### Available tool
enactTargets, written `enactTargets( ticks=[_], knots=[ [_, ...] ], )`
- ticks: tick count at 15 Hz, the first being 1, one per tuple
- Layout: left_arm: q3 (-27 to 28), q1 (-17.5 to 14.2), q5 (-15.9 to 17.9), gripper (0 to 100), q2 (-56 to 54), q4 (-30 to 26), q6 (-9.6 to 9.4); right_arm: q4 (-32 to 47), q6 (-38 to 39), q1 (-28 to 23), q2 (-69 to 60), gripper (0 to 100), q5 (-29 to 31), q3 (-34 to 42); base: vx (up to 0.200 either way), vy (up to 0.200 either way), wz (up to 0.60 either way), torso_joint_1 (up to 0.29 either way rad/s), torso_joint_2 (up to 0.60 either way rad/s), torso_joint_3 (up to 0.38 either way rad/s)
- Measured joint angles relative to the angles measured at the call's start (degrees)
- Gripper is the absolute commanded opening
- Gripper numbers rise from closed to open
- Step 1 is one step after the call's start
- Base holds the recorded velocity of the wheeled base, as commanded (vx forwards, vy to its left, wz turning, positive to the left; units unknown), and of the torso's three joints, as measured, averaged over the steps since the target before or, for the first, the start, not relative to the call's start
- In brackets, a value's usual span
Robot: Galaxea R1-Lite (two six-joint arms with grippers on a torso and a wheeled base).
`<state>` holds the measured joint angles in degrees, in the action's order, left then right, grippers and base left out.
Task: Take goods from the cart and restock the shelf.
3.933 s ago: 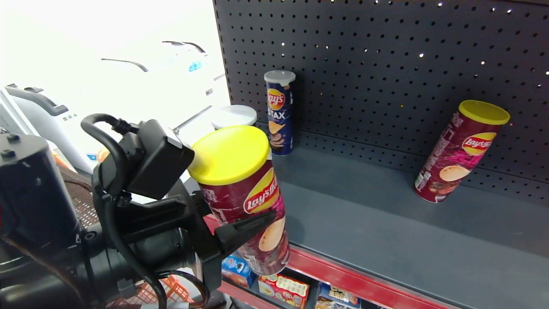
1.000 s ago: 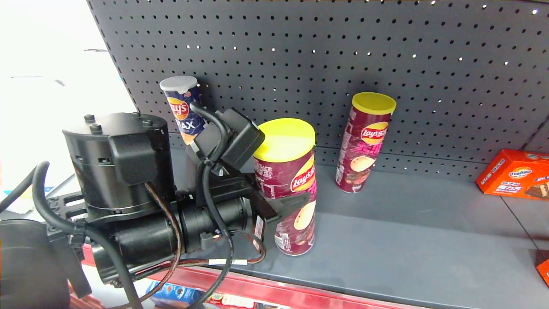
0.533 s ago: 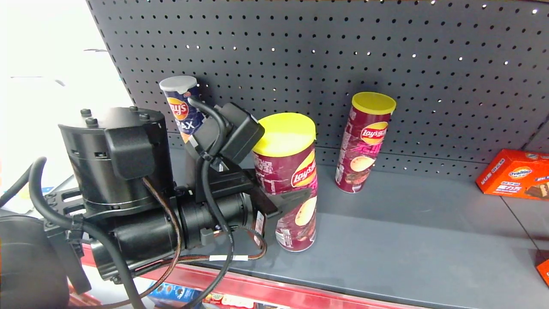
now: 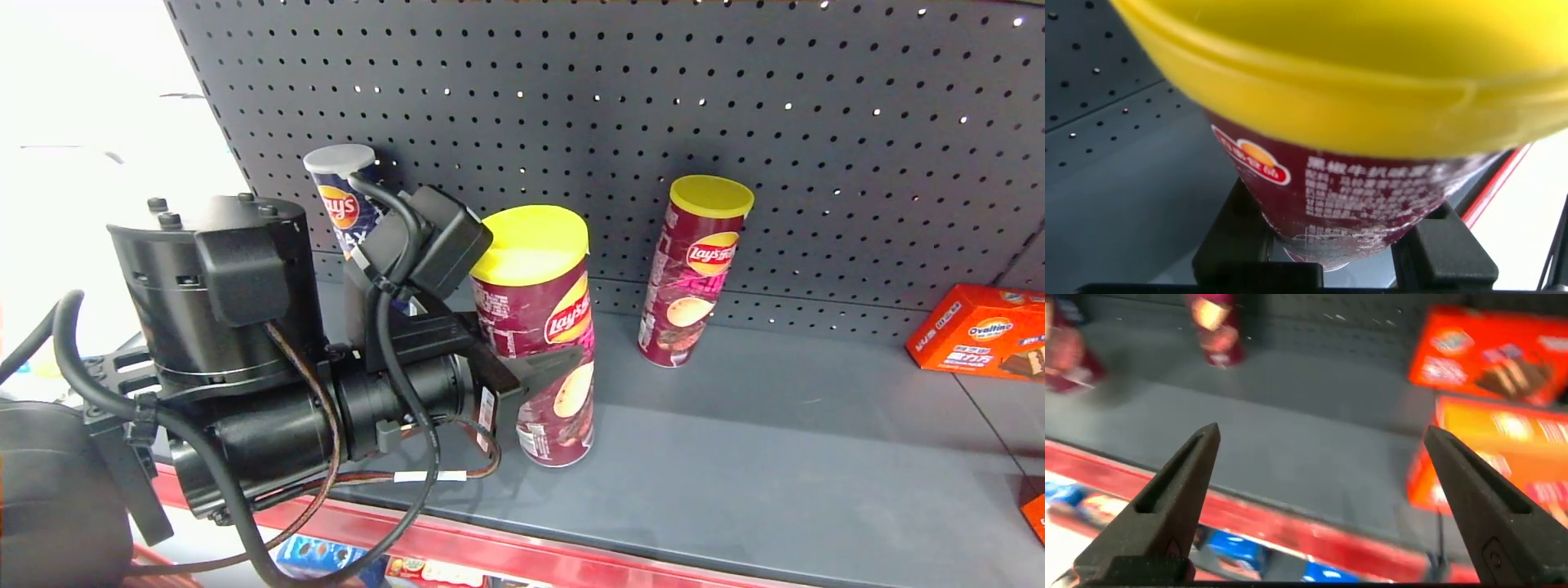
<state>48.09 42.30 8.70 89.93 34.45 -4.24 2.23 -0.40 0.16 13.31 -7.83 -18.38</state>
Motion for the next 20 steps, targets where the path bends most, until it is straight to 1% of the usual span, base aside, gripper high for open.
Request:
enactTargets(
  ticks=[3,5,8,12,13,14,16,17,18,20],
  knots=[
    [0.1,-0.6,0.0,0,0.0,0.0,0.04,0.2,0.1,0.8,6.0,100,-4.0,-4.3,0.000,0.000,0.00,0.000,0.00,0.000],
    [-0.1,-0.8,0.0,0,0.0,0.0,0.06,0.0,-0.2,2.4,12.0,100,-5.6,-7.4,0.000,0.000,0.00,0.000,0.00,0.000],
    [0.0,-1.5,0.0,0,0.0,0.0,0.12,-1.0,-2.9,6.2,21.3,100,-6.1,-11.4,0.000,0.000,0.00,0.000,0.00,0.000],
    [-0.1,-1.9,-0.1,0,-0.1,0.0,0.12,-2.9,-3.4,10.9,32.7,100,-6.1,-16.9,0.000,0.000,0.00,0.000,0.00,0.000],
    [-0.2,-2.0,-0.1,0,-0.1,0.0,0.11,-5.4,-3.4,11.8,35.6,100,-6.2,-17.8,0.000,0.000,0.00,0.000,0.00,0.000],
    [-0.3,-2.1,-0.1,0,-0.1,-0.1,0.11,-9.8,-3.4,12.8,38.7,100,-6.6,-18.4,0.000,0.000,0.00,0.000,0.00,0.000],
    [-0.3,-2.3,-0.1,0,-0.1,0.0,0.11,-18.5,-3.3,14.2,44.5,100,-9.6,-18.7,0.000,0.000,0.00,0.000,0.00,0.000],
    [-0.3,-2.3,-0.1,0,0.0,-0.1,0.12,-21.0,-3.4,14.6,47.3,100,-12.3,-18.8,0.000,0.000,0.00,0.000,0.00,0.000],
    [-0.2,-2.4,-0.1,0,-0.1,-0.1,0.12,-22.2,-3.6,14.6,49.7,100,-13.5,-18.9,0.000,0.000,0.00,0.000,0.00,0.000],
    [-0.2,-2.4,-0.1,0,-0.1,-0.1,0.12,-28.3,-4.5,14.6,54.8,100,-14.1,-19.1,0.000,0.000,0.00,0.000,0.00,0.000]
  ],
)
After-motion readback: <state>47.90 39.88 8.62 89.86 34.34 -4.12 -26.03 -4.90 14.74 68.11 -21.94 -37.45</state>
